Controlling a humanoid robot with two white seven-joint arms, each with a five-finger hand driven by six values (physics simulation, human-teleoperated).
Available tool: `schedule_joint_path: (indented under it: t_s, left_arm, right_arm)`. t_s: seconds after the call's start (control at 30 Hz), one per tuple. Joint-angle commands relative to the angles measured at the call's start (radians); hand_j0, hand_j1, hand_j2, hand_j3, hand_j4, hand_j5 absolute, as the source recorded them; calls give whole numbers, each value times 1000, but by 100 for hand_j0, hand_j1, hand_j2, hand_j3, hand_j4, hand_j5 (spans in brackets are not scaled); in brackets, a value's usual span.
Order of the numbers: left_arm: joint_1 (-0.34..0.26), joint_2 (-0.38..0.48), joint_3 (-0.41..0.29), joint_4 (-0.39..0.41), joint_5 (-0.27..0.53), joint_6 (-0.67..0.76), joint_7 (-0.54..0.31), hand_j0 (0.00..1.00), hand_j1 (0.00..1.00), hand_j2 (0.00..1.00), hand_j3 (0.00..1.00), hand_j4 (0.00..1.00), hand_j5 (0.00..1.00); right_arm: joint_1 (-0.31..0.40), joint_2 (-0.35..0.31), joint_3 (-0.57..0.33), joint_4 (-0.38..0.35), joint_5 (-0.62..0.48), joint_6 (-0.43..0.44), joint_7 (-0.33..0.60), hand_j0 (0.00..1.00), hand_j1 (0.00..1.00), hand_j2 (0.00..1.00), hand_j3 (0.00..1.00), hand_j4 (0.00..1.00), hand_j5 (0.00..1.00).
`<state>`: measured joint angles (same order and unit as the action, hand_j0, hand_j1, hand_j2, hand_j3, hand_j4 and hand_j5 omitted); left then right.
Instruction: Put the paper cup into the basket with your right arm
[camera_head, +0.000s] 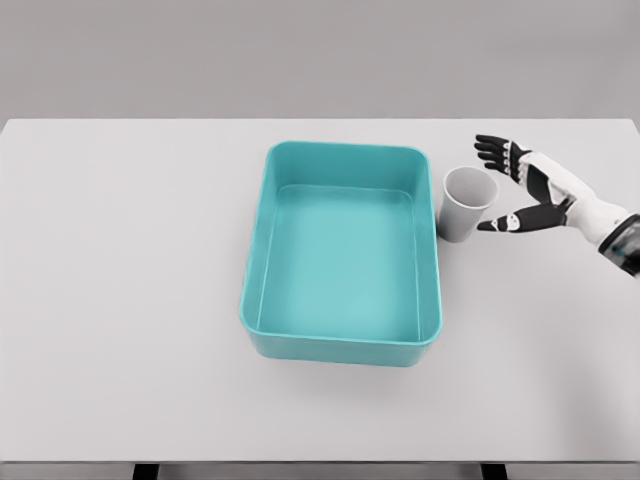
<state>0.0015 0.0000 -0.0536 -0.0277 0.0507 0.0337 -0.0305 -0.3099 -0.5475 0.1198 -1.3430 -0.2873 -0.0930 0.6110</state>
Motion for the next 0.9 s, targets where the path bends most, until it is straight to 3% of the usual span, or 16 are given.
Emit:
schedule_joint_path:
  t_s: [0.0,0.4,0.87]
  left_arm:
    - [0,0,0,0,0,0,0,100,100,100,100,100,100]
    - [0,0,0,0,0,0,0,100,100,100,100,100,100]
    - [0,0,0,0,0,0,0,100,100,100,100,100,100]
  right_arm:
    - [0,6,3,8,5,-1,0,100,100,100,100,100,100]
    - [-23,21,11,50,36,-30,0,100,100,100,100,100,100]
    - [-31,47,23,47,73,-31,0,100,100,100,100,100,100]
